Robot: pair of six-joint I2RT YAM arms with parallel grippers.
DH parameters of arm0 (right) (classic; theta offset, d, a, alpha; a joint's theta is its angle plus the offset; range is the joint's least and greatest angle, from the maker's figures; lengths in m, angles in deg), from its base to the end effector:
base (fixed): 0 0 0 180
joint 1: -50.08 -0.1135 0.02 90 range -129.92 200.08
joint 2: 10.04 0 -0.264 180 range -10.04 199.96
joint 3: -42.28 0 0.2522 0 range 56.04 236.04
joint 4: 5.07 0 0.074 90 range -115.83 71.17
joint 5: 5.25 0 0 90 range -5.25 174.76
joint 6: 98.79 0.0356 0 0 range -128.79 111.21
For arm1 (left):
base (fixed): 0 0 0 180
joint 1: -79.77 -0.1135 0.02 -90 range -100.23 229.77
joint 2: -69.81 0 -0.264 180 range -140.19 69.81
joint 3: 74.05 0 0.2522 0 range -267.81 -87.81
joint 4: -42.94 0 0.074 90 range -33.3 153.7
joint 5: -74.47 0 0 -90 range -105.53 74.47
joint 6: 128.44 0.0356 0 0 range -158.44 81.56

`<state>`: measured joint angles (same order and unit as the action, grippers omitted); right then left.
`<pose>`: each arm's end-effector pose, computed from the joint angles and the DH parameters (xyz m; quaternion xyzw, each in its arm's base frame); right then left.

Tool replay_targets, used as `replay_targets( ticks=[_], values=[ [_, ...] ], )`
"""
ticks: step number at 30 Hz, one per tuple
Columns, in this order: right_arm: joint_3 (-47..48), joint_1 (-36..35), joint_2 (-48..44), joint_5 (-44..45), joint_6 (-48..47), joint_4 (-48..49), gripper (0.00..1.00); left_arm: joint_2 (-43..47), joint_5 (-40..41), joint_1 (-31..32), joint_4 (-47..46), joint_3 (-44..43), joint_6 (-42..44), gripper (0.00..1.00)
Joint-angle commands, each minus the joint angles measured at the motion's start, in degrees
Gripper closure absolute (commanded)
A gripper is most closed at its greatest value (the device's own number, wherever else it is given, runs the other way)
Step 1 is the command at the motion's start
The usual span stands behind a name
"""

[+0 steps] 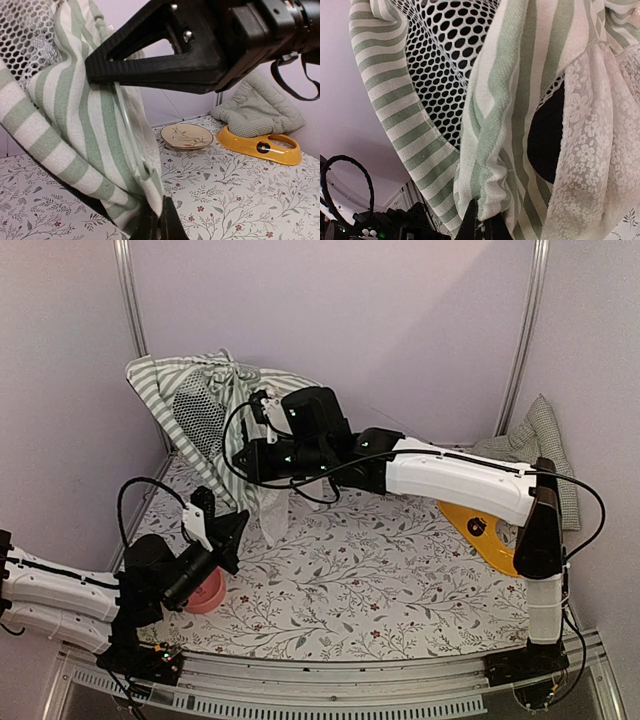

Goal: Set up the pet tent
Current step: Insert the tent pole into the pole socket of the pet tent.

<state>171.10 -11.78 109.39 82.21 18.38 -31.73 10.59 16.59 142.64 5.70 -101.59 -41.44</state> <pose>0.2359 0.4444 0.3521 -0.2526 0.7645 0.4283 0.4102 0.1095 -0.1722 0.2180 0.1447 0.6618 -0.2309 0.6984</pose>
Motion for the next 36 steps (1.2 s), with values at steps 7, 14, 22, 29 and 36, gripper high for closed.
replay_targets(
  ticks=[7, 14, 22, 29, 36],
  values=[
    [-0.7, -1.3, 2.3, 9.0, -7.6, 2.5, 1.0, 1.4, -3.8, -3.0, 0.4, -2.2, -5.7, 1.0],
    [-2.2, -1.6, 3.0, 9.8, -8.3, 0.2, 1.0, 0.6, -2.9, -4.7, 2.1, -2.9, -9.0, 1.0],
    [-4.7, -2.0, 5.0, 10.9, -9.5, -1.9, 1.0, -0.6, -4.3, -6.3, -2.4, -2.3, -11.9, 1.0],
    [-9.6, -2.0, 4.6, 13.6, -10.1, -2.6, 1.0, -2.3, -6.2, -7.5, -2.8, -1.6, -16.9, 0.96],
    [-13.5, -2.1, 4.6, 15.4, -10.5, -2.9, 1.0, -4.8, -8.1, -7.5, -3.1, -0.8, -20.3, 0.83]
  ],
)
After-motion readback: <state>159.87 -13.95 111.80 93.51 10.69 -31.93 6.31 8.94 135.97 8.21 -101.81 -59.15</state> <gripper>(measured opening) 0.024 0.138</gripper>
